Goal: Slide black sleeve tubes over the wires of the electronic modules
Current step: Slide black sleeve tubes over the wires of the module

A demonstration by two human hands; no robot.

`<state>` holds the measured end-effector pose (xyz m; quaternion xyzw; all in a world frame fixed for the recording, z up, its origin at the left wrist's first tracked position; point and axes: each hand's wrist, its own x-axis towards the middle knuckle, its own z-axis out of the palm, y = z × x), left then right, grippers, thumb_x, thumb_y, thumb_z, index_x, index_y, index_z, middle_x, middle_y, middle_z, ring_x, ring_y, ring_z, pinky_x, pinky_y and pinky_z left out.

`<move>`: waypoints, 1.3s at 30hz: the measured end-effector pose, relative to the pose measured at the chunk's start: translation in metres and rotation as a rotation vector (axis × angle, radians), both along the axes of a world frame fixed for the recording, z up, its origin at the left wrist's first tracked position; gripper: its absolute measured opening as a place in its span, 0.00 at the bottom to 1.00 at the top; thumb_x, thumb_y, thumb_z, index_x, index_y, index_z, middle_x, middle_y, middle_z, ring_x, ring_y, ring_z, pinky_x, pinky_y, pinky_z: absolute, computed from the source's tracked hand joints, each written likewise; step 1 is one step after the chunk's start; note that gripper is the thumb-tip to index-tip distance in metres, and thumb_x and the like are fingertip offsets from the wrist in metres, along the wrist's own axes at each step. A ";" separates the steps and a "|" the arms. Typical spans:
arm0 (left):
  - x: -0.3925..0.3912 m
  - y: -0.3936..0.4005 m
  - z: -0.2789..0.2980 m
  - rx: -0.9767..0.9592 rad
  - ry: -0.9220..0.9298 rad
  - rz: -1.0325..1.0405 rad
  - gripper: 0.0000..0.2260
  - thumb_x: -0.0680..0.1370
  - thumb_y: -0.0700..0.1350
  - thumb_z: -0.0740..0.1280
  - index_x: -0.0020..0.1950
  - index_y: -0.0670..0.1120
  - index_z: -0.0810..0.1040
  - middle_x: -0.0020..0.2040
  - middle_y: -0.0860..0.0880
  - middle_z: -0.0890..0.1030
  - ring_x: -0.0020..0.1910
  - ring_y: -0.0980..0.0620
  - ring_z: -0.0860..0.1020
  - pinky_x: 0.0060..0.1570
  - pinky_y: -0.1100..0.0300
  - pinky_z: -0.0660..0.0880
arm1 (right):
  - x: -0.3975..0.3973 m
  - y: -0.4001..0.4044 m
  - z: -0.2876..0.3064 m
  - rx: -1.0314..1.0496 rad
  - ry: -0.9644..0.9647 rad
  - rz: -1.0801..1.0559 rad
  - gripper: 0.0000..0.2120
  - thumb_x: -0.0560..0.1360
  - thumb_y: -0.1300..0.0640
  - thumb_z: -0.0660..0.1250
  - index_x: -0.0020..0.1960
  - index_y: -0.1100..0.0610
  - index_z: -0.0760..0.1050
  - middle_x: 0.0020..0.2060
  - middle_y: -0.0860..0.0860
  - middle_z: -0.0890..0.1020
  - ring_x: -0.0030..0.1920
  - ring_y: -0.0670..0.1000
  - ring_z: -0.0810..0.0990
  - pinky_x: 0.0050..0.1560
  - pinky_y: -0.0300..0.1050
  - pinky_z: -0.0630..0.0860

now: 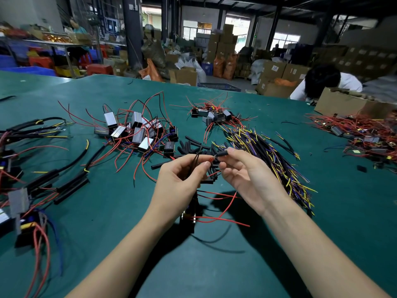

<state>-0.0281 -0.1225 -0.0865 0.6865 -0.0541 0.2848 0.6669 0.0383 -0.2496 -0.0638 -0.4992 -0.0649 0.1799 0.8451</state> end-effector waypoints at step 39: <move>0.007 0.006 -0.010 -0.036 0.060 0.014 0.06 0.70 0.35 0.73 0.42 0.44 0.79 0.31 0.54 0.82 0.32 0.61 0.80 0.35 0.71 0.74 | -0.003 -0.009 0.006 -0.490 -0.649 0.101 0.05 0.76 0.65 0.66 0.44 0.57 0.78 0.31 0.45 0.82 0.32 0.42 0.77 0.36 0.32 0.72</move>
